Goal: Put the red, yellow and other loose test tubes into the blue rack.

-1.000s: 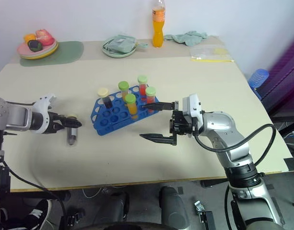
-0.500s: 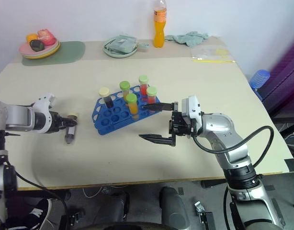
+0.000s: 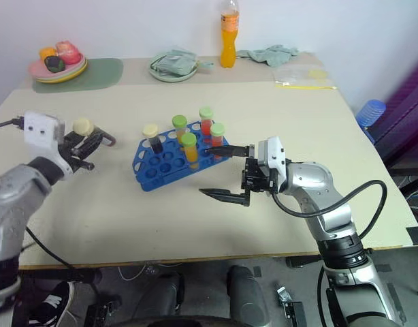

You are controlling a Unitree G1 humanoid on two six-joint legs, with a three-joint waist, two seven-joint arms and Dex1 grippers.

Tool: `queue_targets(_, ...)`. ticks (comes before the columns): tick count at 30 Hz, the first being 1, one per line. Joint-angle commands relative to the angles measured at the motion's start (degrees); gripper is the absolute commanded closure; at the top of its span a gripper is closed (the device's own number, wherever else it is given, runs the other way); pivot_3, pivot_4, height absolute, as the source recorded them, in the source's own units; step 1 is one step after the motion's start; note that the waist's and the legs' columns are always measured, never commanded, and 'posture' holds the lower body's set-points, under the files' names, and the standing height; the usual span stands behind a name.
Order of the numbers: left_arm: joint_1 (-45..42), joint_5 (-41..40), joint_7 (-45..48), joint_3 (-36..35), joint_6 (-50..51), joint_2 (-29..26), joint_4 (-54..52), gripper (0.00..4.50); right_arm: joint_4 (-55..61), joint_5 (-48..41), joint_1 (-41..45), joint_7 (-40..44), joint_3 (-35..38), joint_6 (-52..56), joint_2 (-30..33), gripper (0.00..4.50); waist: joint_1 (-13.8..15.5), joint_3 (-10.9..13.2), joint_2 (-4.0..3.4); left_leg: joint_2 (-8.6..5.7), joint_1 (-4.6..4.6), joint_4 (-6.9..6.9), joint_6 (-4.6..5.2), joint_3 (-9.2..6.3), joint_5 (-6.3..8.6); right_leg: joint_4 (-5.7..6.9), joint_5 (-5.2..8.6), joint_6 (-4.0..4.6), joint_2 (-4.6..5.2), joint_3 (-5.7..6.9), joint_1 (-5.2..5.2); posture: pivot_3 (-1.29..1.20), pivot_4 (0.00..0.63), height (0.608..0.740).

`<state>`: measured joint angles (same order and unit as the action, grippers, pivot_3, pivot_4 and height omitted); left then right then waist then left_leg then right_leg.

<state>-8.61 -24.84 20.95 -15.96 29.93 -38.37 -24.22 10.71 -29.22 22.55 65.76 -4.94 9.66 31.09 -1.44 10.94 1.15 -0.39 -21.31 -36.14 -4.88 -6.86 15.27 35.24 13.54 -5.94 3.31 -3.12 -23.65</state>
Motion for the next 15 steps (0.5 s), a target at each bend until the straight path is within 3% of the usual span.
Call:
queue_targets(1, 1.43, 4.73, 0.64, 2.14, -8.65, 2.25, -1.99, 2.78, 0.27, 0.16, 0.28, -0.06, 1.95, -1.11, 0.72, 0.0, 0.51, 0.0, 0.0, 0.0, 0.0, -0.02, 0.01, 0.01, 0.0, -0.01, -0.01, 0.0, 0.0, 0.0, 0.01, 0.0, 0.15, 0.74)
queue_targets(11, 2.27, 6.63, 4.8, 5.84, -17.93, 7.34, -3.03, 2.78, -0.44, 1.25, -0.63, -0.45, 2.98, -1.98, 1.21, 0.0, 0.48, 0.0, -0.01, 0.01, 0.02, -0.03, 0.04, 0.01, 0.0, 0.0, -0.09, -0.14, -0.02, 0.01, 0.04, 0.0, 0.15, 0.74)
queue_targets(15, 2.32, 3.2, 7.34, 7.12, -17.1, 9.27, -3.7, 2.78, -1.13, 2.27, -1.44, 0.07, 3.31, -3.04, 2.27, 0.0, 0.48, 0.0, -0.01, 0.01, 0.02, -0.04, 0.04, 0.01, 0.0, 0.02, -0.12, -0.18, -0.03, 0.01, 0.05, 0.0, 0.15, 0.74)
